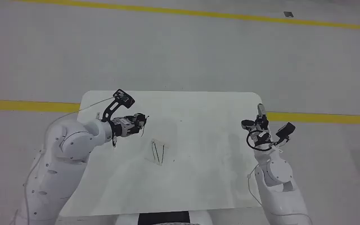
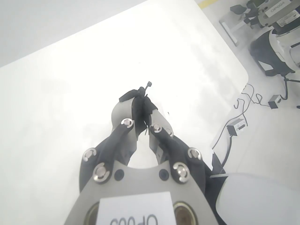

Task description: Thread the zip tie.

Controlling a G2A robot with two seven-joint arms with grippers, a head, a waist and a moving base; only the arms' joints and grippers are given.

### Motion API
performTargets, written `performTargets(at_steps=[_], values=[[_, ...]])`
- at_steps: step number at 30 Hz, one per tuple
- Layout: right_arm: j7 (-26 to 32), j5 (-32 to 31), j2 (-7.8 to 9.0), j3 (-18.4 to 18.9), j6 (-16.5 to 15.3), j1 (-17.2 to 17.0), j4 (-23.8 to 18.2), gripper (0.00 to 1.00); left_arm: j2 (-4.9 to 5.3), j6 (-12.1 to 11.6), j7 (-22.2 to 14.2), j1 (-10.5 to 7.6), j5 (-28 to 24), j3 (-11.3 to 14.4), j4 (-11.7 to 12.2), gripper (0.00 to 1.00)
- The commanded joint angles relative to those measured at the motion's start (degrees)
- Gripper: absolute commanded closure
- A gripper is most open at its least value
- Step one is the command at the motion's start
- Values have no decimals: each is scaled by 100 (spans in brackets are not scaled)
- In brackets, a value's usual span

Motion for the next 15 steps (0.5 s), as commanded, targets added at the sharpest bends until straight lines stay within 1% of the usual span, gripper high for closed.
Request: performTargets(at_steps=[1, 4, 5, 6, 8, 9, 11, 12, 14, 15], values=[[0, 0, 0, 0, 0, 0, 0, 0, 0, 0, 0, 0, 0, 0, 0, 100], [0, 0, 0, 0, 0, 0, 0, 0, 0, 0, 0, 0, 0, 0, 0, 100], [0, 0, 0, 0, 0, 0, 0, 0, 4, 0, 141, 0, 39, -11, 11, 100], [0, 0, 0, 0, 0, 0, 0, 0, 21, 0, 247, -22, 113, 22, -45, 100], [0, 0, 0, 0, 0, 0, 0, 0, 82, 0, 501, -35, 138, -3, -27, 100], [0, 0, 0, 0, 0, 0, 0, 0, 123, 0, 568, -55, 157, 24, -86, 100], [0, 0, 0, 0, 0, 0, 0, 0, 227, 0, 729, -71, 242, 26, -90, 100], [0, 0, 0, 0, 0, 0, 0, 0, 310, 0, 826, -86, 274, 99, -122, 100], [0, 0, 0, 0, 0, 0, 0, 0, 457, 0, 1103, -125, 410, 181, -103, 100], [0, 0, 0, 0, 0, 0, 0, 0, 564, 0, 1289, -142, 436, 311, -86, 100]])
